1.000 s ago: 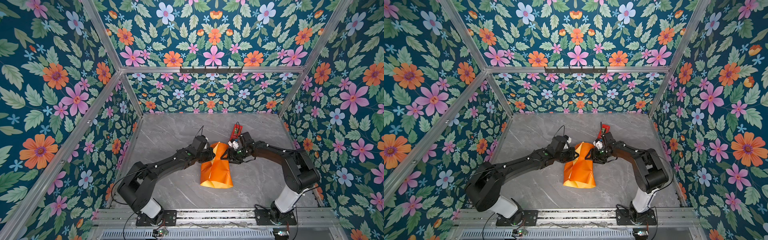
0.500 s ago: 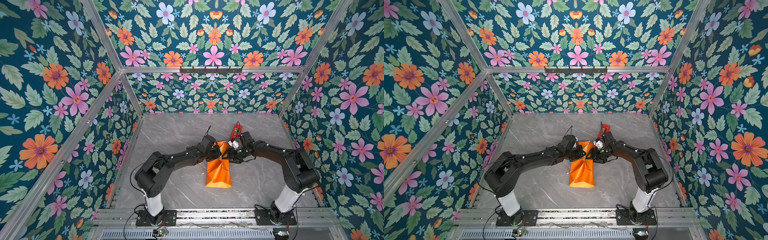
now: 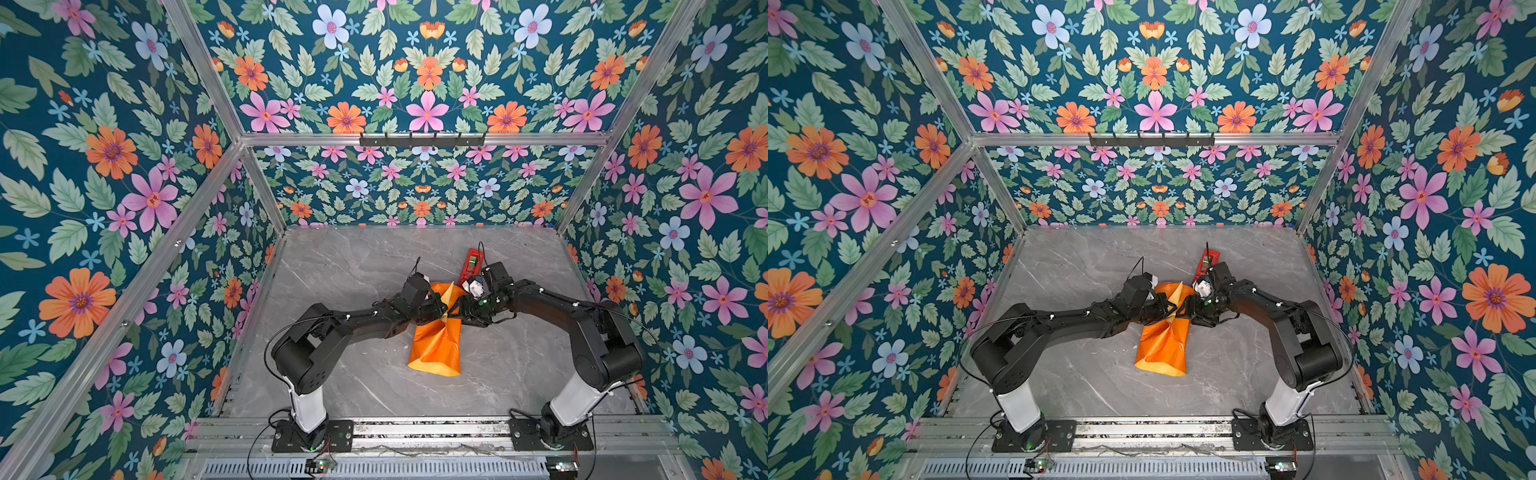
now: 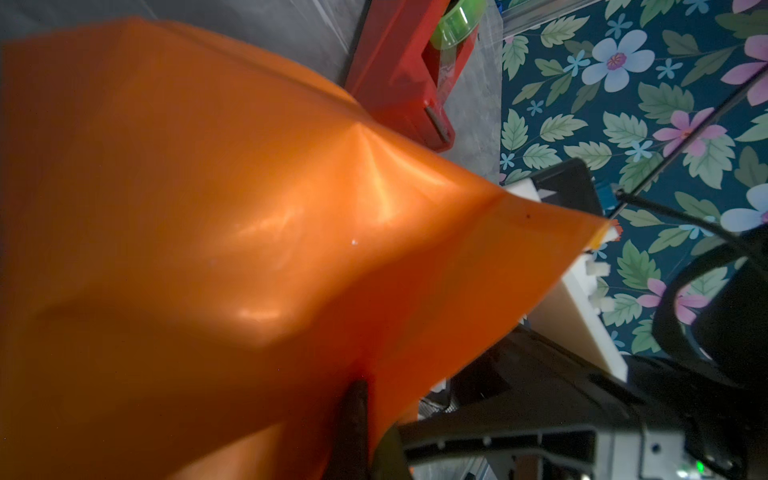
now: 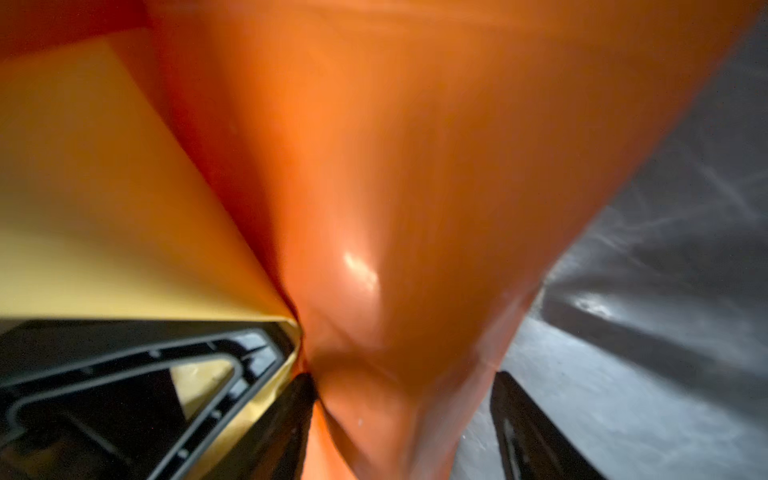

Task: Wrap the gift box in paper

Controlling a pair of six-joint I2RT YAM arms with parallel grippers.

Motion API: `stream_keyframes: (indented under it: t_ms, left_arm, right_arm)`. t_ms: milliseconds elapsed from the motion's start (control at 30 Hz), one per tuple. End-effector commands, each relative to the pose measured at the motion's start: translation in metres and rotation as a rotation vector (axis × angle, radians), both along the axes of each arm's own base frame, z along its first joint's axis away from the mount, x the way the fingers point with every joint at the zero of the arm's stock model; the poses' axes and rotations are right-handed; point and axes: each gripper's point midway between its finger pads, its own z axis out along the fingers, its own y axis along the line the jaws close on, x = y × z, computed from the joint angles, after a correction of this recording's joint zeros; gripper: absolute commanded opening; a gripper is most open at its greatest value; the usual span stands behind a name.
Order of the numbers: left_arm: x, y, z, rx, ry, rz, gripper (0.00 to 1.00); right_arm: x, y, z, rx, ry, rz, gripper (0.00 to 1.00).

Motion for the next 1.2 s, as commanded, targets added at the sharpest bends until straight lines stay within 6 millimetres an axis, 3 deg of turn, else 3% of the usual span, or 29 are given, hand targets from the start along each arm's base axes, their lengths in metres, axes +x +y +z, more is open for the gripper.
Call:
stream_keyframes:
  t_ms: [0,167,267,467,567,733,933,1167]
  left_arm:
    - [-0.016,0.015,-0.029,0.105,0.077,-0.020,0.00]
    - [-0.017,0.016,-0.032,0.114,0.080,-0.024,0.00]
    - [-0.016,0.014,-0.028,0.106,0.075,-0.026,0.00]
    - [-0.011,-0.004,0.011,0.037,0.010,-0.075,0.00]
    - [-0.014,-0.014,0.019,0.008,0.015,-0.106,0.00]
    - [-0.017,-0.021,0.014,-0.014,0.034,-0.119,0.00]
    - [-0.025,-0.014,-0.007,0.009,0.082,-0.110,0.02]
    - [-0.036,-0.001,-0.023,0.033,0.114,-0.098,0.29]
  right_arm:
    - [-0.010,-0.005,-0.002,-0.015,0.039,-0.018,0.68]
    - [-0.017,-0.008,-0.003,0.009,0.046,-0.040,0.68]
    - [-0.019,-0.016,-0.013,-0.037,0.048,-0.052,0.67]
    - [-0.023,-0.022,-0.033,-0.090,0.082,-0.047,0.66]
    - [-0.023,-0.023,-0.036,-0.099,0.083,-0.046,0.66]
    - [-0.023,-0.023,-0.038,-0.104,0.085,-0.043,0.66]
    - [-0.023,-0.025,-0.036,-0.116,0.080,-0.040,0.66]
    - [-0.020,-0.024,-0.033,-0.115,0.071,-0.036,0.66]
